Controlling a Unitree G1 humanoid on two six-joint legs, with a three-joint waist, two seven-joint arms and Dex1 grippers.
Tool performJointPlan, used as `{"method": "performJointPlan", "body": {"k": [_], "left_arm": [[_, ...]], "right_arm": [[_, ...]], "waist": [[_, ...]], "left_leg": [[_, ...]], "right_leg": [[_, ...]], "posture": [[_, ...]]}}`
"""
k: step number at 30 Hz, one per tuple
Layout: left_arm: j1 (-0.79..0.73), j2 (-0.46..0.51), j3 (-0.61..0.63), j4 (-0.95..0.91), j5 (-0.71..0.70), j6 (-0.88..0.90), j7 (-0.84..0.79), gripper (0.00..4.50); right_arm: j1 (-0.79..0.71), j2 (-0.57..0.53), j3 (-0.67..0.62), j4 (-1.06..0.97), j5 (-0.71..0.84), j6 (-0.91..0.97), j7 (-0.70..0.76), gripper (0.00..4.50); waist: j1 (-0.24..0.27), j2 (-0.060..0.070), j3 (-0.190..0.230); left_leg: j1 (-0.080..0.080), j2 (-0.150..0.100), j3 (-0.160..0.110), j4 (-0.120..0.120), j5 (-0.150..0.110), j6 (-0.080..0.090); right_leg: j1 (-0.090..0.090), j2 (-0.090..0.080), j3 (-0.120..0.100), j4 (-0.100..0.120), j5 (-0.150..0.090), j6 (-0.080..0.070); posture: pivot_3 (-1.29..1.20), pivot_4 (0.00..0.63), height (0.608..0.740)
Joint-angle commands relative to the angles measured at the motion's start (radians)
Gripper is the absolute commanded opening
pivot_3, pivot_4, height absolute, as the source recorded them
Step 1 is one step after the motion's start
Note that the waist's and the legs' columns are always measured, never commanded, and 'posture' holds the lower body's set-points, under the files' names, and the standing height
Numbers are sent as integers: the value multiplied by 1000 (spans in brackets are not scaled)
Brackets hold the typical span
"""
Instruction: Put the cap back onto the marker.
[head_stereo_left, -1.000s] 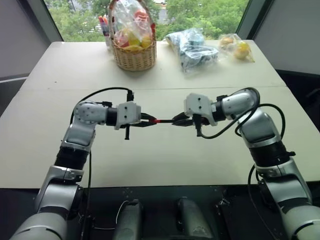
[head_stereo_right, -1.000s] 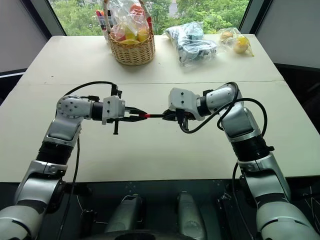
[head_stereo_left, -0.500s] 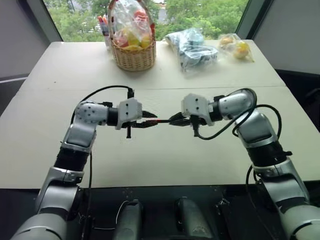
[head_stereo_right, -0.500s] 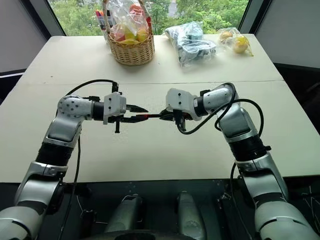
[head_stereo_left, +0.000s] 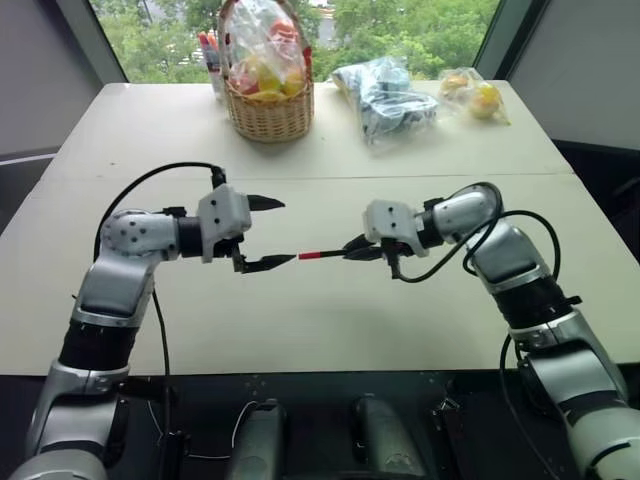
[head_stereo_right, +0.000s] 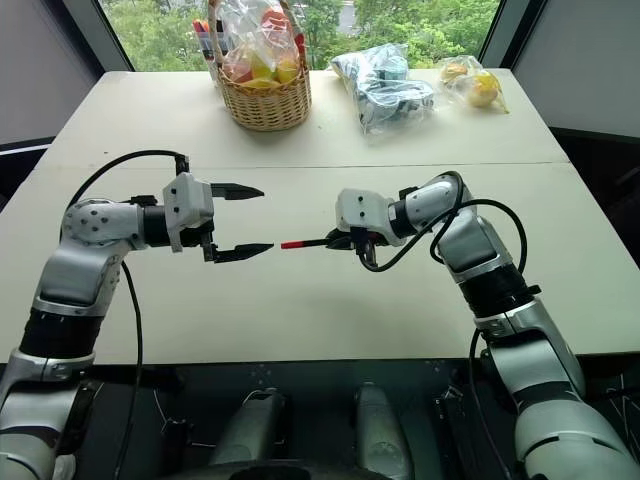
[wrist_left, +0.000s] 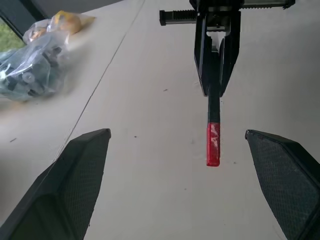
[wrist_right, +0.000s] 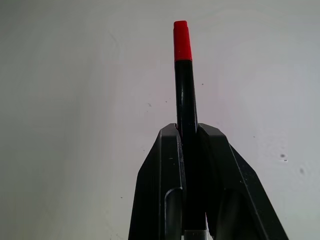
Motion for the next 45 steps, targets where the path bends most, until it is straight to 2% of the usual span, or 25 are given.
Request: {"method": "performJointPlan", "body": {"k": [1, 3, 8, 15, 21, 24, 30, 40, 45], "left_arm": [[9, 0, 60, -63, -58, 76, 75, 4472], [28, -3, 68, -78, -69, 106, 112, 4472], [71, -32, 77, -94, -92, 150, 201, 4472], [58, -81, 43, -82, -110, 163, 248, 4472], [-10, -127, 3, -25, -114, 177, 266, 4472], [-40, -150, -18, 1, -121, 175, 259, 4472], [-78, -185, -38, 36, -134, 191, 253, 4472], [-111, -202, -51, 71, -130, 157, 236, 4472], [-107, -189, -72, 52, -159, 175, 167, 4472]], "right_arm": [[-6, -18, -55, -14, 28, -7, -41, 0], [14, -24, -91, -42, 43, 12, -82, 0], [83, -12, -217, -161, 34, 180, -319, 0], [269, -32, -367, -413, -19, 557, -595, 0], [443, -59, -507, -457, -58, 642, -765, 0], [475, -53, -580, -428, -34, 652, -808, 0], [502, -69, -640, -324, 11, 598, -824, 0], [446, -82, -617, -172, 47, 527, -846, 0], [418, -71, -631, -103, 85, 544, -848, 0]], "waist": [[-1, 0, 0], [0, 0, 0], [3, 0, 0], [6, 0, 0], [6, -1, 0], [1, 0, -1], [-1, 0, -1], [1, 0, -1], [1, 0, -1]], "left_leg": [[0, 0, 0, 0, 0, 0], [0, 0, 0, 0, 0, 0], [0, 0, 0, 0, 0, 0], [0, 0, 0, 0, 0, 0], [0, -1, 0, 0, 0, 0], [0, -1, 1, 0, 0, 0], [0, 0, 2, 0, 0, 0], [0, 0, 2, 0, 0, 0], [0, 0, 2, 0, 0, 0]], "right_leg": [[0, 0, 0, 0, 0, 0], [0, 0, 0, 0, 0, 0], [0, 0, 0, 0, 0, 0], [0, -1, 0, 0, 0, 0], [0, 0, 0, 0, 0, 0], [0, 0, 1, 0, 0, 0], [0, 1, 2, 0, 0, 0], [0, 1, 2, 0, 0, 0], [0, 1, 2, 0, 0, 0]], "posture": [[0, 150, 740], [0, 150, 740], [0, 150, 740], [0, 150, 740], [0, 150, 740], [0, 150, 740], [0, 150, 740], [0, 150, 740], [0, 150, 740]]}}
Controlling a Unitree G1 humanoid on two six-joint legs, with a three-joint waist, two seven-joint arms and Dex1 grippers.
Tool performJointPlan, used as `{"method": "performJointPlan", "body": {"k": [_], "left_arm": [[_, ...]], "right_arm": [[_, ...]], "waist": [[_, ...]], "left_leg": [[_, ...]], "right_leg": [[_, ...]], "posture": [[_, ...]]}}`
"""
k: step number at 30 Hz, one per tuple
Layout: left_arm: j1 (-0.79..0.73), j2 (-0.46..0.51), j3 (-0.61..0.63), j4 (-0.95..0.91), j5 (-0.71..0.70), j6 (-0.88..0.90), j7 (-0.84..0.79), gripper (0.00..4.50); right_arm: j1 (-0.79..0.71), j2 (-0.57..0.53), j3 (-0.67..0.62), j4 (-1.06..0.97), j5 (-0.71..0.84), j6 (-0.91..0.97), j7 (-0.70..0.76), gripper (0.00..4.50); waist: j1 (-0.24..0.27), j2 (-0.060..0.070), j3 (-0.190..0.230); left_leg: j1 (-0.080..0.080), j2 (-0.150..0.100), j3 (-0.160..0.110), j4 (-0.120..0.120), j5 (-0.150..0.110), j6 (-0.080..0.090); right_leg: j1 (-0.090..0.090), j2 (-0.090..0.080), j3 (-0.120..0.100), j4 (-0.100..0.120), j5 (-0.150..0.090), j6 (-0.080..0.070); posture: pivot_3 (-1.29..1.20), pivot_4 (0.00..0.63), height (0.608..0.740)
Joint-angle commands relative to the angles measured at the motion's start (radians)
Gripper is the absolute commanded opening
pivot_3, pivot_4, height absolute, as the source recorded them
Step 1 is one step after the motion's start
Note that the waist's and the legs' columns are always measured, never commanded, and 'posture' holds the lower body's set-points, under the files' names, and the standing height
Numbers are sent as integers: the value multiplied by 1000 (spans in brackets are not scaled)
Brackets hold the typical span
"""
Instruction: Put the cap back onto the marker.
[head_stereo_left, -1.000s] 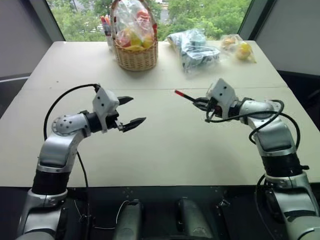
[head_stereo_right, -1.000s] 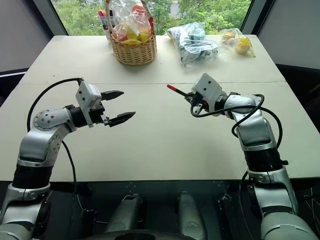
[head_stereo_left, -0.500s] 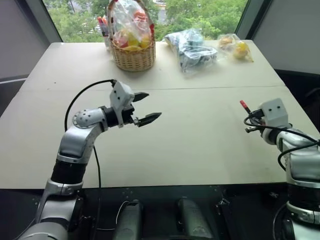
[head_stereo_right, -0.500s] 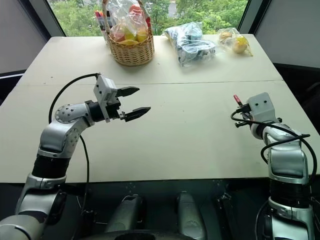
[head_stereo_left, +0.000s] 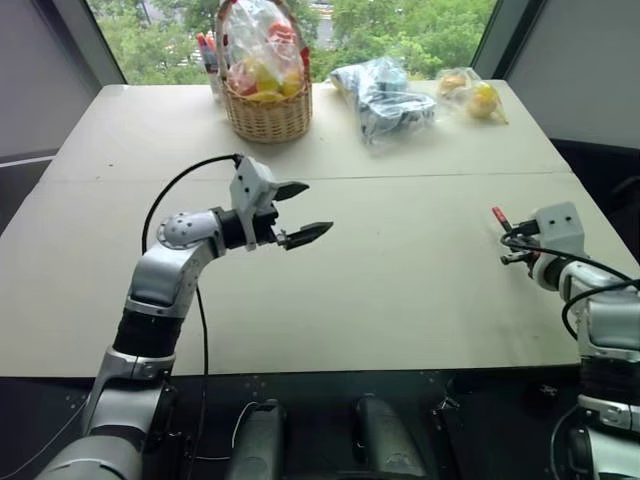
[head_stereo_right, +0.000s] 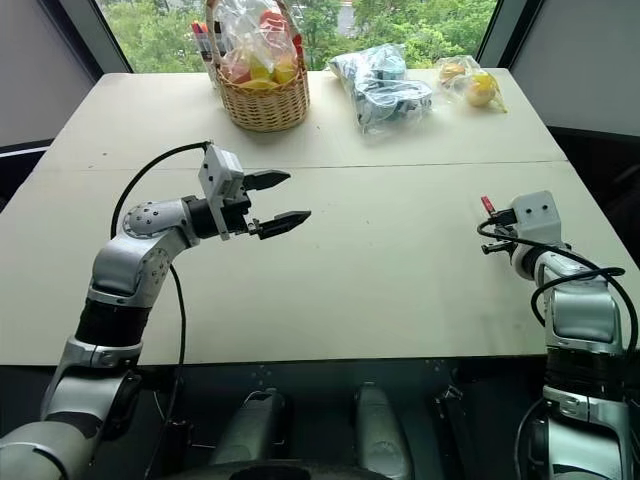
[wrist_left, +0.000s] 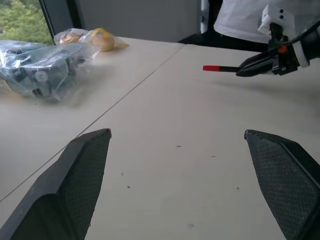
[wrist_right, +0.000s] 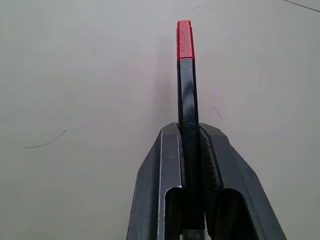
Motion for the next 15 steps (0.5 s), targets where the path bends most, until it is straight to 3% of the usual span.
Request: {"method": "performJointPlan", "body": {"k": [1, 15], "left_arm": [[-18, 17, -15, -32, -28, -5, -58, 4472], [-36, 73, -43, -37, -64, 67, -174, 4472]], "right_arm": [[-26, -6, -19, 21, 36, 2, -6, 0], [-2, -17, 0, 10, 82, 21, -15, 0]], "waist": [[0, 0, 0], [-1, 0, 0]], "left_leg": [[0, 0, 0, 0, 0, 0], [0, 0, 0, 0, 0, 0]], "right_leg": [[0, 0, 0, 0, 0, 0], [0, 0, 0, 0, 0, 0]], "posture": [[0, 150, 740], [0, 150, 740]]}}
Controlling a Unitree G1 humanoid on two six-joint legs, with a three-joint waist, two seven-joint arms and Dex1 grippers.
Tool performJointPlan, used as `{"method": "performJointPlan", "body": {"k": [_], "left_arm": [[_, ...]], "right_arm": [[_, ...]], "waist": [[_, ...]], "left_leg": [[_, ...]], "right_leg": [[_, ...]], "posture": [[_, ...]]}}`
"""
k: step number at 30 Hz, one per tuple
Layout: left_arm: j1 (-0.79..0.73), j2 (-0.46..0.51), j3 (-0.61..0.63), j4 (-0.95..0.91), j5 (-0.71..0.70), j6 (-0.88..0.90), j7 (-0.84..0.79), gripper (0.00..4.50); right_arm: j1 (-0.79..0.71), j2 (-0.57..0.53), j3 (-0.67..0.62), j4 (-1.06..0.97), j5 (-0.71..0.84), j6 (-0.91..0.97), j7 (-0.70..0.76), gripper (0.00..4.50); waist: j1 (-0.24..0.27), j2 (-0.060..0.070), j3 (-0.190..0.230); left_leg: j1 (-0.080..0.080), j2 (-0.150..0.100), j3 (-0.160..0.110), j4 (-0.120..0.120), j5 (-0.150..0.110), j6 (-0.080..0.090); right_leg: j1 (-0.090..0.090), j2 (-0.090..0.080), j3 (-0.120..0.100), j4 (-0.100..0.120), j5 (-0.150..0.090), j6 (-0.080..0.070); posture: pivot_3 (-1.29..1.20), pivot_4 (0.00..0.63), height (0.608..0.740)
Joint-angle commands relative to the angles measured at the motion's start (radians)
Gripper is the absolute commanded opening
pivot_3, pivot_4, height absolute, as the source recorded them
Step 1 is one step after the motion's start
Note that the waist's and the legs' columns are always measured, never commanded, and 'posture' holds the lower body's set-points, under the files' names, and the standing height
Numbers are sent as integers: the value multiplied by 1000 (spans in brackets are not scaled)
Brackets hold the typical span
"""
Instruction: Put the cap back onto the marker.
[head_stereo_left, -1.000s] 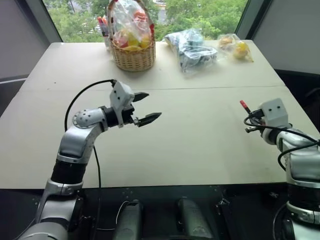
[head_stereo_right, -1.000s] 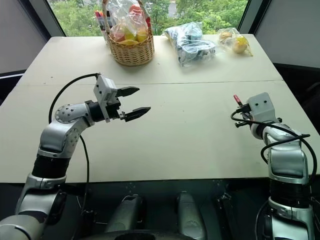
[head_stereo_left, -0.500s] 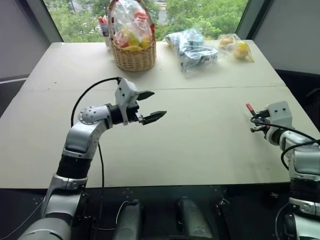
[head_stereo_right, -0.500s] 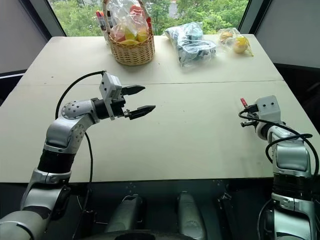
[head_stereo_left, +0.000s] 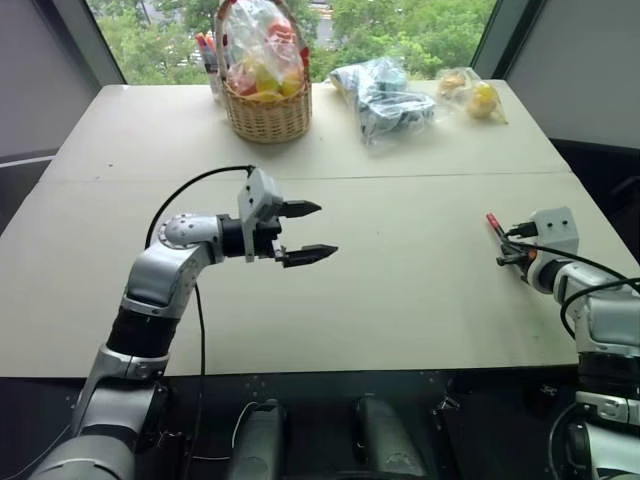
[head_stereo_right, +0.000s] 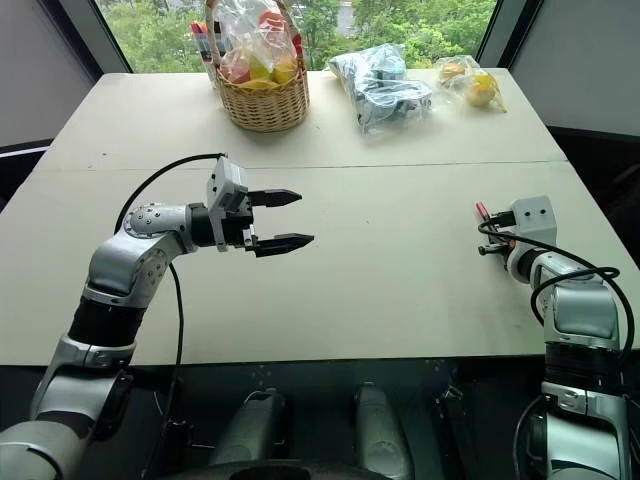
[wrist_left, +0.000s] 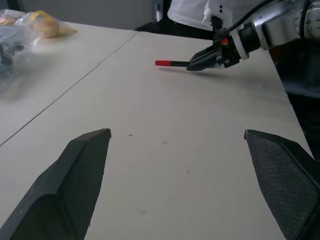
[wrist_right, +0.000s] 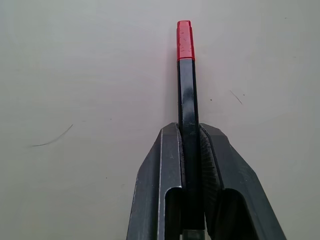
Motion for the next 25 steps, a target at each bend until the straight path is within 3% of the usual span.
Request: {"method": "performJointPlan", "body": {"k": [1, 2, 5, 11, 25], "left_arm": [[-25, 15, -1, -26, -19, -1, -26, 4472], [-28, 15, -1, -22, -17, -3, -27, 4472], [-37, 8, -1, -5, -7, -17, -26, 4500], [-41, -4, 3, 14, 0, -39, -17, 4500], [-79, -61, -7, 96, 7, -96, -30, 4500]], "right_arm": [[2, -19, -1, -31, 14, 3, -2, 0], [4, -20, 1, -31, 14, 3, -1, 0], [13, -22, 2, -42, 21, 8, 2, 1258], [32, -40, -9, -91, 42, 36, 4, 4384], [161, -278, -192, -592, 227, 294, 174, 4449]], "waist": [[0, 0, 0], [0, 0, 0], [0, 0, 0], [0, 0, 0], [4, 0, 0]], "left_leg": [[0, 0, 0, 0, 0, 0], [0, 0, 0, 0, 0, 0], [0, 0, 0, 0, 0, 0], [0, 0, 0, 0, 0, 0], [0, 0, -1, 0, 0, 0]], "right_leg": [[0, 0, 0, 0, 0, 0], [0, 0, 0, 0, 0, 0], [0, 0, 0, 0, 0, 0], [0, 0, 0, 0, 0, 0], [0, 0, 0, -1, 0, 0]], "posture": [[0, 150, 740], [0, 150, 740], [0, 150, 740], [0, 150, 740], [0, 150, 740]]}}
